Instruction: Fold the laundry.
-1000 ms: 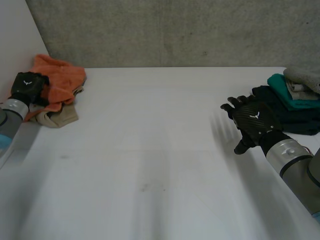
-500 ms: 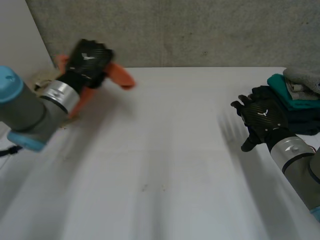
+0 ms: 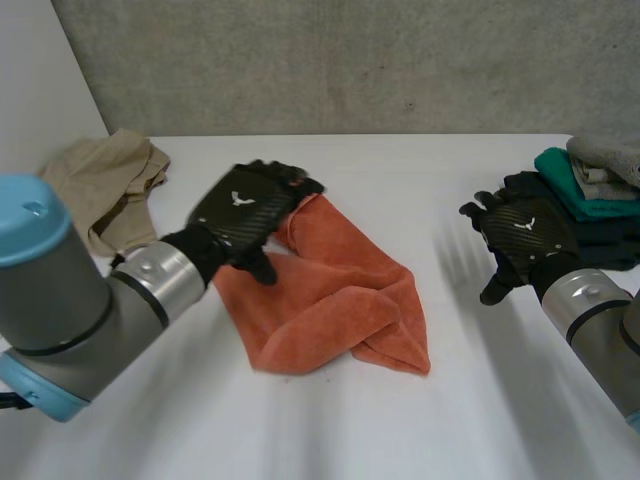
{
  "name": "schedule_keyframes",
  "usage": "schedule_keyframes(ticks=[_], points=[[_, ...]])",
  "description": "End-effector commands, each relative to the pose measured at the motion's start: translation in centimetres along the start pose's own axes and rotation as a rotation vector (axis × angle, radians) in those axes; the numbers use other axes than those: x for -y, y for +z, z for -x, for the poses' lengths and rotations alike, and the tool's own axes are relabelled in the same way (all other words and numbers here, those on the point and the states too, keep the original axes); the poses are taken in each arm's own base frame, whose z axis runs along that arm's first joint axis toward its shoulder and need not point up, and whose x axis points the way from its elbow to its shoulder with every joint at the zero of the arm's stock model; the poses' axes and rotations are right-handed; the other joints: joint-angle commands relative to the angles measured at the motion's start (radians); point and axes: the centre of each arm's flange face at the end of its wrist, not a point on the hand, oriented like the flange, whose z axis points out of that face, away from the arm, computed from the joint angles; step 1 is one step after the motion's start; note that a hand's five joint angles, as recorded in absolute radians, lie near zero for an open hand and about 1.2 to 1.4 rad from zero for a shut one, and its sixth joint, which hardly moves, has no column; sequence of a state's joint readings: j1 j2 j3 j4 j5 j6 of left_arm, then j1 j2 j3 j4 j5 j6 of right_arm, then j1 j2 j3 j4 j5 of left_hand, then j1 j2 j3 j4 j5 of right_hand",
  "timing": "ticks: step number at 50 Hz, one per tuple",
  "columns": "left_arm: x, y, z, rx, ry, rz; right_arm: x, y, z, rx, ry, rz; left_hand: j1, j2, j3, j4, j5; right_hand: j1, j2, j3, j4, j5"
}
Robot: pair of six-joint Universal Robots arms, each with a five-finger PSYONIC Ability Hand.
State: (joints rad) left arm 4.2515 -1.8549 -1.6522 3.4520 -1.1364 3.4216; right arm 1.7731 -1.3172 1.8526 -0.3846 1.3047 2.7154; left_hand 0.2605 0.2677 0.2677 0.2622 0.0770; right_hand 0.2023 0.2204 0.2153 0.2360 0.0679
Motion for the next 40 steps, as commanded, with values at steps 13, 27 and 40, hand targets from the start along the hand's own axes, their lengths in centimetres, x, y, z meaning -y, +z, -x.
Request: schedule_keyframes(ticks=[13,27,40], points=[[-3.5,-1.4,-3.1,0.076,-0.078,0.269,1.7,-1.6,3.5,0.211,0.154,0.242,0.153,0.145,0.145,0.151,0.162,0.044,0.026,0.031,0.01,0.004],[-5.9,-1.4,-3.9,0.239,-0.168,0.392,0.2,-1.4,4.7,0.203,0.142,0.27,0.211,0.204,0.204,0.21,0.22,0.041,0.023,0.028,0.008,0.001],[-7.9,-0.2,-5.3,0.167,-0.172,0.434,-0.2,-1.4,5.2,0.209,0.136,0.268,0.434,0.427,0.427,0.432,0.443,0.041,0.023,0.028,0.008,0.001]])
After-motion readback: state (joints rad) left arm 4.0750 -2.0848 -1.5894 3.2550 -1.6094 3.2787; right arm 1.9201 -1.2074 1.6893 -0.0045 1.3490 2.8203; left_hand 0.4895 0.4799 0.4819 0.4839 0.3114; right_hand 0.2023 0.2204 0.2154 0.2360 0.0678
